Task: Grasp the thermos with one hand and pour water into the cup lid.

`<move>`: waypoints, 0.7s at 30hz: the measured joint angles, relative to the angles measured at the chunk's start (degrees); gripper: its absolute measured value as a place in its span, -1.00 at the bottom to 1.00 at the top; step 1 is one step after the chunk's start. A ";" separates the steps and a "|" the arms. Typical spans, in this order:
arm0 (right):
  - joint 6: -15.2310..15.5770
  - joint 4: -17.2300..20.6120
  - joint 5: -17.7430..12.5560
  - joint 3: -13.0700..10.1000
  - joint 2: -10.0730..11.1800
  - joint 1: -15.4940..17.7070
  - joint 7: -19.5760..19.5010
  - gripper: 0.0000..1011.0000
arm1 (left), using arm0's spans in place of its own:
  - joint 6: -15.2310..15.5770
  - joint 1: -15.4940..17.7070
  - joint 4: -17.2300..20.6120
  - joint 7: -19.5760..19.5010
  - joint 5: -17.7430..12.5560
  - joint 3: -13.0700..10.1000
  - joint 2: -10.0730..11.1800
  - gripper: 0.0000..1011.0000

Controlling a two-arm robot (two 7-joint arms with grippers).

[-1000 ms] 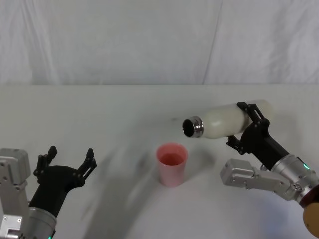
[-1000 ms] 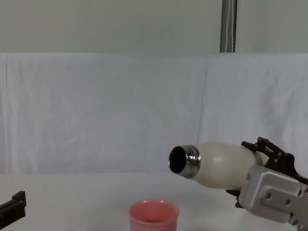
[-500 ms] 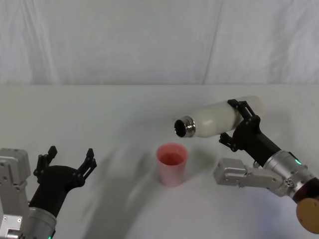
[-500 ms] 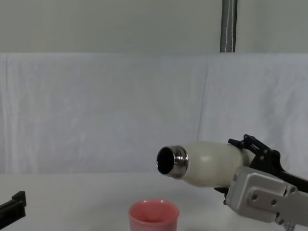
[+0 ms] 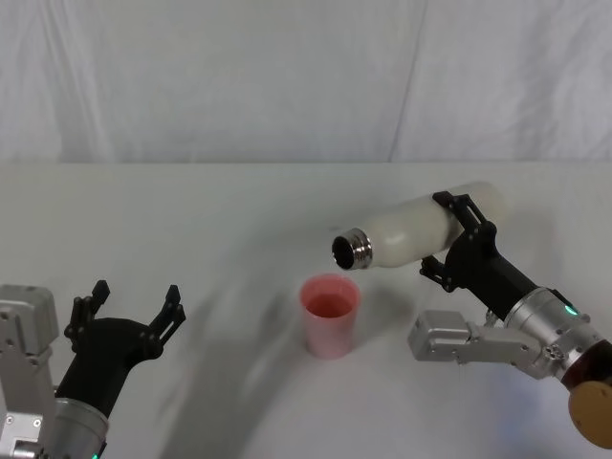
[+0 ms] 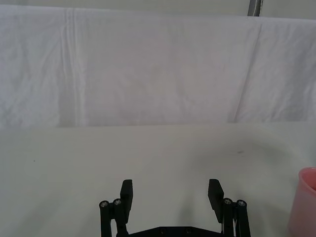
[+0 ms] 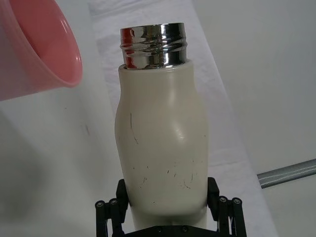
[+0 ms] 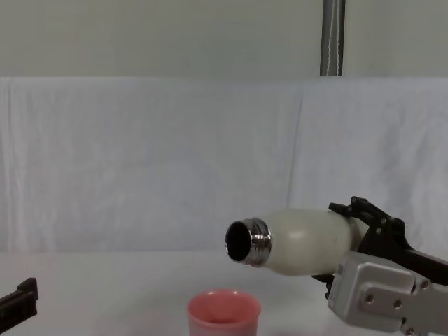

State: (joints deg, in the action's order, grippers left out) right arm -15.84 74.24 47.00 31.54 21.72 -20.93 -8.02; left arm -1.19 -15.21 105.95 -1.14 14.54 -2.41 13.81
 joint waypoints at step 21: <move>0.83 -0.36 2.43 1.31 0.98 -0.54 -2.25 0.91 | 0.00 0.00 0.00 0.00 0.00 0.00 0.00 0.98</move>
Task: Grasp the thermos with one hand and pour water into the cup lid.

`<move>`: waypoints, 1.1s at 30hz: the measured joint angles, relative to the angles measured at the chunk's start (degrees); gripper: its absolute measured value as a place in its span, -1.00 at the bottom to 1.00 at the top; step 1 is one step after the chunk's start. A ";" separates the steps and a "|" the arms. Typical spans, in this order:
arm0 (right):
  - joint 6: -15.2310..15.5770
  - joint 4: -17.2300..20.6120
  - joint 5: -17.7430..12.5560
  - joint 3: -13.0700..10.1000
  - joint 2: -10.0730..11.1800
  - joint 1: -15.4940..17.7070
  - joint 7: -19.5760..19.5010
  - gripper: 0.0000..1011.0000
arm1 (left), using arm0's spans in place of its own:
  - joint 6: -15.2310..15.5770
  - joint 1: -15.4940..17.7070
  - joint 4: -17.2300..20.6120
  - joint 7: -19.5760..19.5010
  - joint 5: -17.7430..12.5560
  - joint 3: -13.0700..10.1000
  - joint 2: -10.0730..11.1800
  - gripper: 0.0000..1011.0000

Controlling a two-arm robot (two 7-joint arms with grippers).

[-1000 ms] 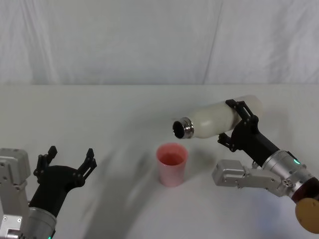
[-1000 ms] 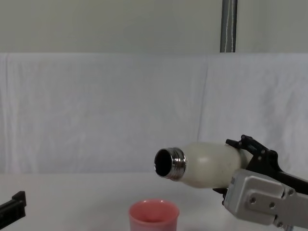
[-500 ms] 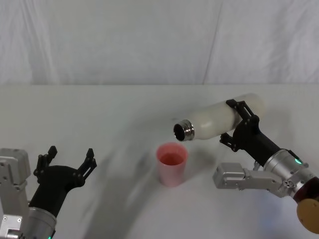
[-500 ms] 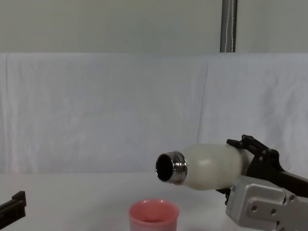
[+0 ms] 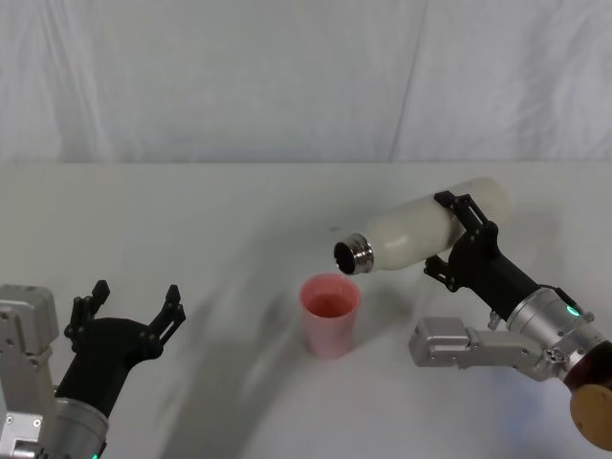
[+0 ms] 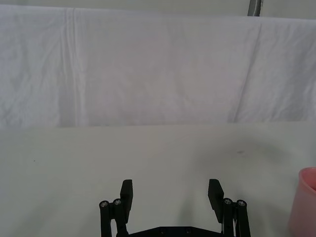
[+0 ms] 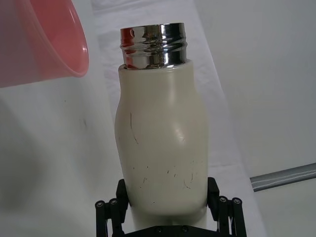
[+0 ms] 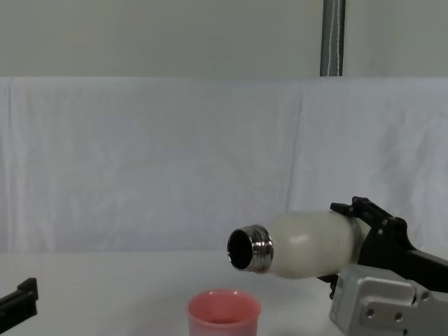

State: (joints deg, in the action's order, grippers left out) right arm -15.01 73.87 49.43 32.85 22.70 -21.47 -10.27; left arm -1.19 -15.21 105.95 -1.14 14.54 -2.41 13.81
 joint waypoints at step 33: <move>0.01 -0.59 2.06 1.53 0.79 -0.85 -1.66 0.91 | 0.00 0.00 0.00 0.00 0.00 0.00 0.00 0.98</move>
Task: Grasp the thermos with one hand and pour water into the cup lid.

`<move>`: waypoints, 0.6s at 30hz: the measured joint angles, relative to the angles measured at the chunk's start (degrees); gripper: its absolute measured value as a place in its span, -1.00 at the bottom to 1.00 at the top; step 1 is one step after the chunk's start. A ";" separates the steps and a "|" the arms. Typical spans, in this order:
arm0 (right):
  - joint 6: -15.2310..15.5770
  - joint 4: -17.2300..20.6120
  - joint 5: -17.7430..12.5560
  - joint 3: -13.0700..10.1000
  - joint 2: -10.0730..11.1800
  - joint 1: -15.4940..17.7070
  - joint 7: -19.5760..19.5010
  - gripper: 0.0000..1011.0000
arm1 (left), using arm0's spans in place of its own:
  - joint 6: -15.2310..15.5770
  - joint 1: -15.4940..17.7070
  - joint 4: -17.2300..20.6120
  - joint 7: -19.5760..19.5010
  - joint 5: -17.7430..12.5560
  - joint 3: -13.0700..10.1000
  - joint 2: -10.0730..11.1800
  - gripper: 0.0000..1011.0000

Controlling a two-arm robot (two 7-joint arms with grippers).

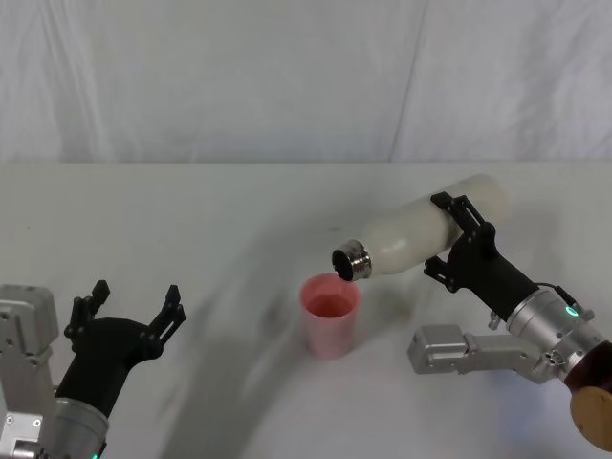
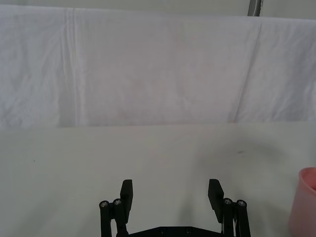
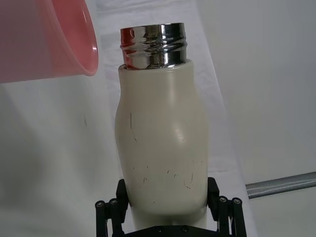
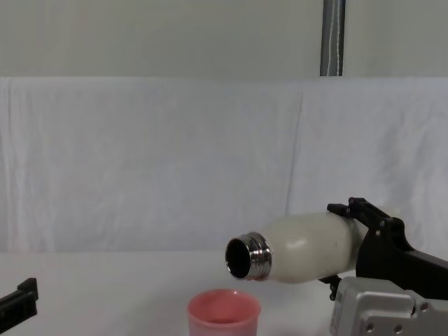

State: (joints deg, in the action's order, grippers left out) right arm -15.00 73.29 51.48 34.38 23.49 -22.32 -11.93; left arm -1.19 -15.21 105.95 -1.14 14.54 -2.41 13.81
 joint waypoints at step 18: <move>0.13 -0.07 0.75 0.68 0.12 -0.58 -0.43 0.91 | 0.00 0.00 0.00 0.00 0.00 0.00 0.00 0.98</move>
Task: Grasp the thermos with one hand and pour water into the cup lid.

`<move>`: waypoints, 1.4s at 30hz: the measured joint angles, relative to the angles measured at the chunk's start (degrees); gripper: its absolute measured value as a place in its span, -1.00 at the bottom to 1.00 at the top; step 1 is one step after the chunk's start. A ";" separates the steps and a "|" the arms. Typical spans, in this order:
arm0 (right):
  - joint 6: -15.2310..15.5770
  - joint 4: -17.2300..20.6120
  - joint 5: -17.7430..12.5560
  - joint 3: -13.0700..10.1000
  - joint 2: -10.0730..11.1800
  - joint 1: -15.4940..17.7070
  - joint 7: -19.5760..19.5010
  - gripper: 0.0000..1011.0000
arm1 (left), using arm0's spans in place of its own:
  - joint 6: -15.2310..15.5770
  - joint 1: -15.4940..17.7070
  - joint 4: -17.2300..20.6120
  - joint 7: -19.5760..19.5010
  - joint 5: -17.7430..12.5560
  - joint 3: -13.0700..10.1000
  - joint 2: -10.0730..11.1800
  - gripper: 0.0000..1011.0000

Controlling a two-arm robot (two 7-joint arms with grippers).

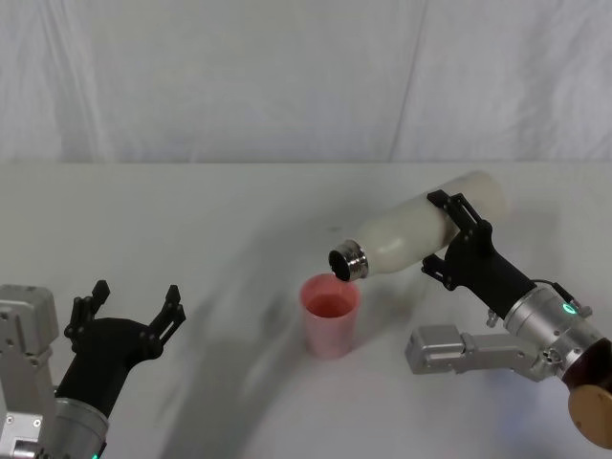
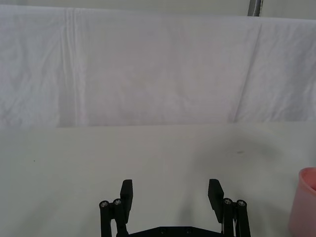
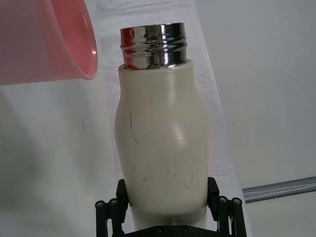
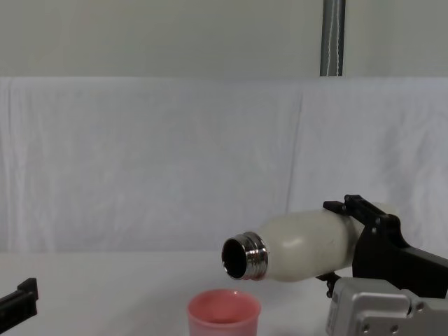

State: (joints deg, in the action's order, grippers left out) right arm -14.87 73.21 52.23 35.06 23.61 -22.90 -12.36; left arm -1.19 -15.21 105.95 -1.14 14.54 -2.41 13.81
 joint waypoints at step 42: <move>0.78 0.28 0.77 0.78 0.26 -0.16 -0.33 0.91 | 0.00 0.00 0.00 0.00 0.00 0.00 0.00 0.98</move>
State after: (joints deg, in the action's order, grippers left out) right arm -14.10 73.50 53.00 35.85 23.87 -23.06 -12.69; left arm -1.19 -15.21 105.95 -1.14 14.54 -2.41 13.80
